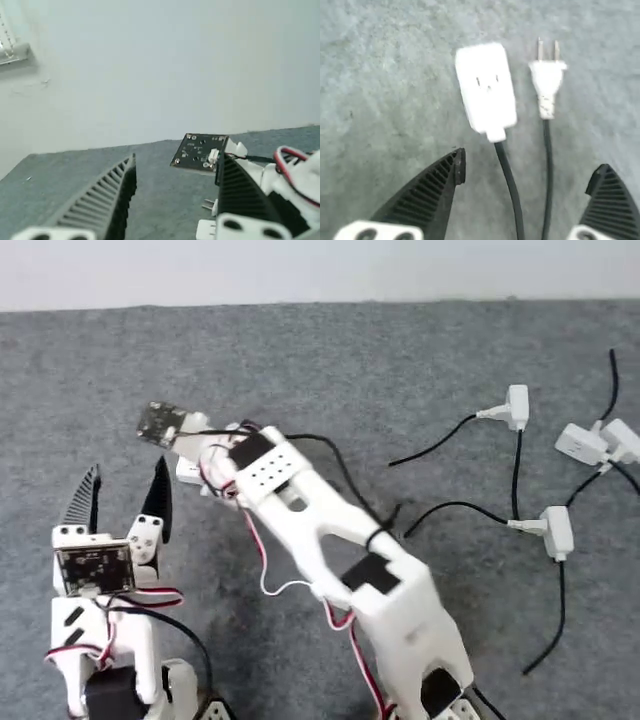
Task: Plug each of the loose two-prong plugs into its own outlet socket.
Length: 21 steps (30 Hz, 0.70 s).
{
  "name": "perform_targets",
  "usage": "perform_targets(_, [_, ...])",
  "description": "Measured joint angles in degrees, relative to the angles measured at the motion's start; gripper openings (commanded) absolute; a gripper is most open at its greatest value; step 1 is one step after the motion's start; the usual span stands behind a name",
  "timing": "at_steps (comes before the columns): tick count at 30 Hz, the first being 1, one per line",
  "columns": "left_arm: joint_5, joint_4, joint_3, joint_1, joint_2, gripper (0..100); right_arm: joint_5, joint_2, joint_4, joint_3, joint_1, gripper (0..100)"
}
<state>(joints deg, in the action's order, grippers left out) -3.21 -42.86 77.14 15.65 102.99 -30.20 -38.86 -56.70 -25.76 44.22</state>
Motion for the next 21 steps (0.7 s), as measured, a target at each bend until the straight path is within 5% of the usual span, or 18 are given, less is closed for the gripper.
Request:
perform_targets(12, [0.00, -5.63, -1.14, 1.67, 0.00, 25, -5.54, -13.98, -1.05, -12.75, 0.00, 37.1])
perform_targets(19, [0.00, -5.63, -1.14, 1.85, 0.00, 25, -6.07, -16.09, -3.60, -16.79, 0.00, 0.3])
perform_targets(21, [0.00, -5.63, -1.14, 1.85, 0.00, 25, -6.07, -16.09, -3.78, -17.14, 0.00, 3.1])
